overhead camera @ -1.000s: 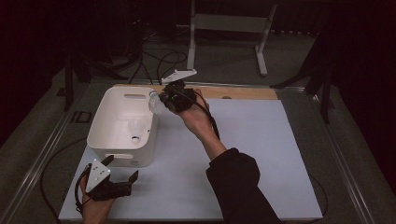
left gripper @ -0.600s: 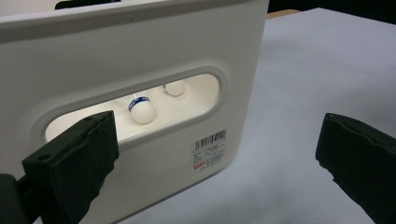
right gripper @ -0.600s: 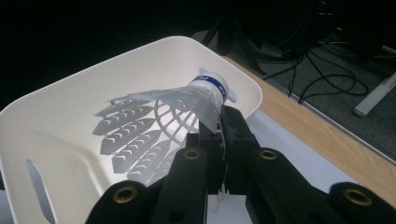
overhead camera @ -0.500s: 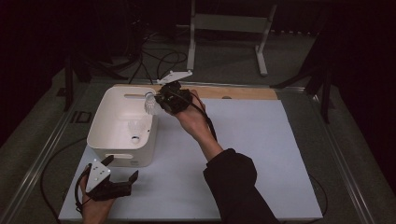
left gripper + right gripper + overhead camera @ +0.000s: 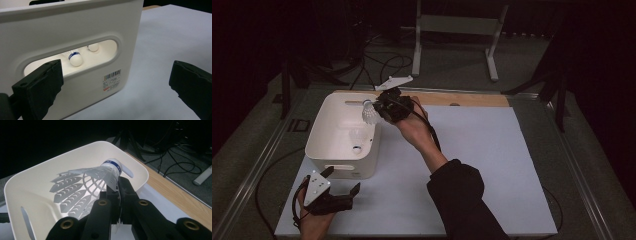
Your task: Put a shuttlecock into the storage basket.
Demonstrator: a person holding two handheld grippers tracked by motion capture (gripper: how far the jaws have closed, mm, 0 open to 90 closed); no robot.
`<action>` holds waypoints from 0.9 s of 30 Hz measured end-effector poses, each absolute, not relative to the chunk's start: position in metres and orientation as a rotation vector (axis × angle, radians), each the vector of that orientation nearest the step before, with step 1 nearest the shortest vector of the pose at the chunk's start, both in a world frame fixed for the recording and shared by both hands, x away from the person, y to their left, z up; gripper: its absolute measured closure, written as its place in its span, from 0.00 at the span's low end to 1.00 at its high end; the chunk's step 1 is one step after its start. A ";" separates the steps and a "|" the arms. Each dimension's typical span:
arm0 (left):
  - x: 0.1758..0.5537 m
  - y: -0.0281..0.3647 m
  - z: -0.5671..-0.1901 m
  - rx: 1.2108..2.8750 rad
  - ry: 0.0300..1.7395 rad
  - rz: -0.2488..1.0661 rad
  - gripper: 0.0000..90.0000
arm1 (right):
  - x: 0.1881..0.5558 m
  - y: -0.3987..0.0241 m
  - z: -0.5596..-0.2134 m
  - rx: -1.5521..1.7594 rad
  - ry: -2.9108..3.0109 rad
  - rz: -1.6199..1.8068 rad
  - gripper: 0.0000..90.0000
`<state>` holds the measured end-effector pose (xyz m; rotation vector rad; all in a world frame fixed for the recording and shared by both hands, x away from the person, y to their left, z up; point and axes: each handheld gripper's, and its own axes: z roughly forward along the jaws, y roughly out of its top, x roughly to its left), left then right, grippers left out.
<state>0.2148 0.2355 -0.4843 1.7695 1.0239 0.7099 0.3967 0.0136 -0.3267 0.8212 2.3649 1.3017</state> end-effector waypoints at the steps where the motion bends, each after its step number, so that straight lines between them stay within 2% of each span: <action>1: 0.215 0.235 -0.484 1.769 1.024 0.710 0.00 | 0.396 0.014 -0.327 0.821 2.364 1.303 0.98; 27: 0.215 0.236 -0.484 1.767 1.026 0.708 0.00 | 0.391 0.031 -0.329 0.777 2.394 1.324 0.97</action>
